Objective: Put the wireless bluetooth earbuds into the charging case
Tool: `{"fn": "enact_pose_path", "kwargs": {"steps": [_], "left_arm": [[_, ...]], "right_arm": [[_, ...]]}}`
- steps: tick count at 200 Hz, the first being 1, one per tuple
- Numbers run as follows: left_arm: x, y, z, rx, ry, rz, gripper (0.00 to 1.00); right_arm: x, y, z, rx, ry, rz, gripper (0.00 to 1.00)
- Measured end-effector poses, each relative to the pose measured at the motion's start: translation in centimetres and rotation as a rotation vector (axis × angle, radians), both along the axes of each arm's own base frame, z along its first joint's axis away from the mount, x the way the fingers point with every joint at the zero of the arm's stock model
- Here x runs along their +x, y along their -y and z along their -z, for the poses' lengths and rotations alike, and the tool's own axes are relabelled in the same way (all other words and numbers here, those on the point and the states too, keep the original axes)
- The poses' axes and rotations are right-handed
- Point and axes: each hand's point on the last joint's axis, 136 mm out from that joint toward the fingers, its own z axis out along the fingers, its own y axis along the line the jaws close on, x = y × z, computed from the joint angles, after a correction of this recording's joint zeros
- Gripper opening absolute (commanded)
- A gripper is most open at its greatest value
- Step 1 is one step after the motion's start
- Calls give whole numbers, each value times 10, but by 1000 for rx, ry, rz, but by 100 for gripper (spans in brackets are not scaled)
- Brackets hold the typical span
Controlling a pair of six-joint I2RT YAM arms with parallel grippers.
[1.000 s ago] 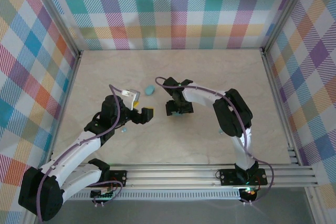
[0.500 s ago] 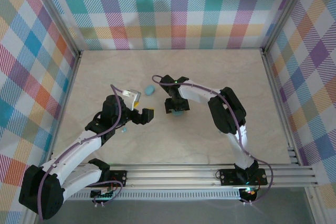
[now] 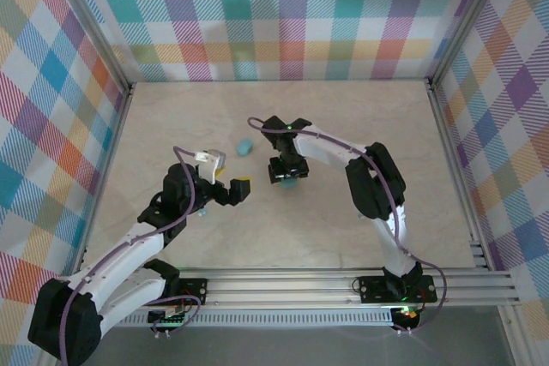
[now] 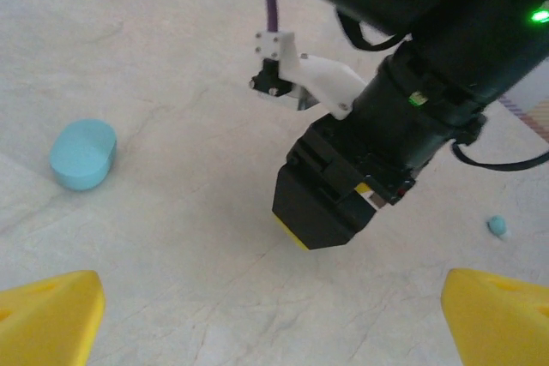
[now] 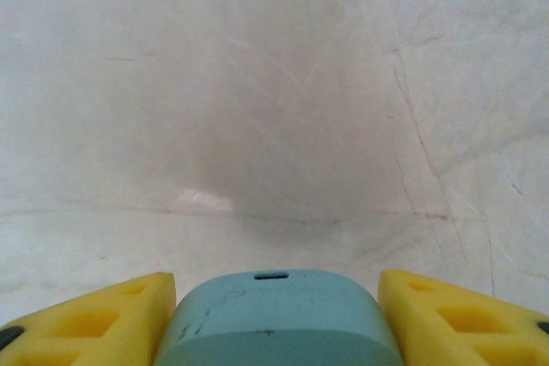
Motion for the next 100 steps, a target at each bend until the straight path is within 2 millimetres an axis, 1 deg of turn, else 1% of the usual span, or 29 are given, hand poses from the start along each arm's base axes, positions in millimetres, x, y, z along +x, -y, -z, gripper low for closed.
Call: {"fn": "enact_pose_path", "kwargs": {"steps": [28, 39, 61, 68, 79, 86, 100], "left_arm": [[9, 15, 0, -117, -56, -12, 92], [7, 23, 4, -152, -75, -8, 92], [0, 48, 13, -196, -107, 23, 89], [-1, 54, 14, -204, -113, 27, 89], [-1, 56, 15, -208, -118, 17, 89], [1, 54, 15, -209, -114, -2, 89], [7, 47, 9, -201, -93, -51, 89]], "right_arm": [[1, -4, -36, 99, 23, 35, 54], [2, -5, -49, 133, 31, 51, 53], [3, -10, -75, 216, 57, 85, 53], [3, -12, -82, 236, 68, 93, 53], [3, -13, -89, 256, 83, 97, 52], [2, -12, -91, 258, 85, 100, 52], [1, -11, -87, 243, 86, 98, 53]]}}
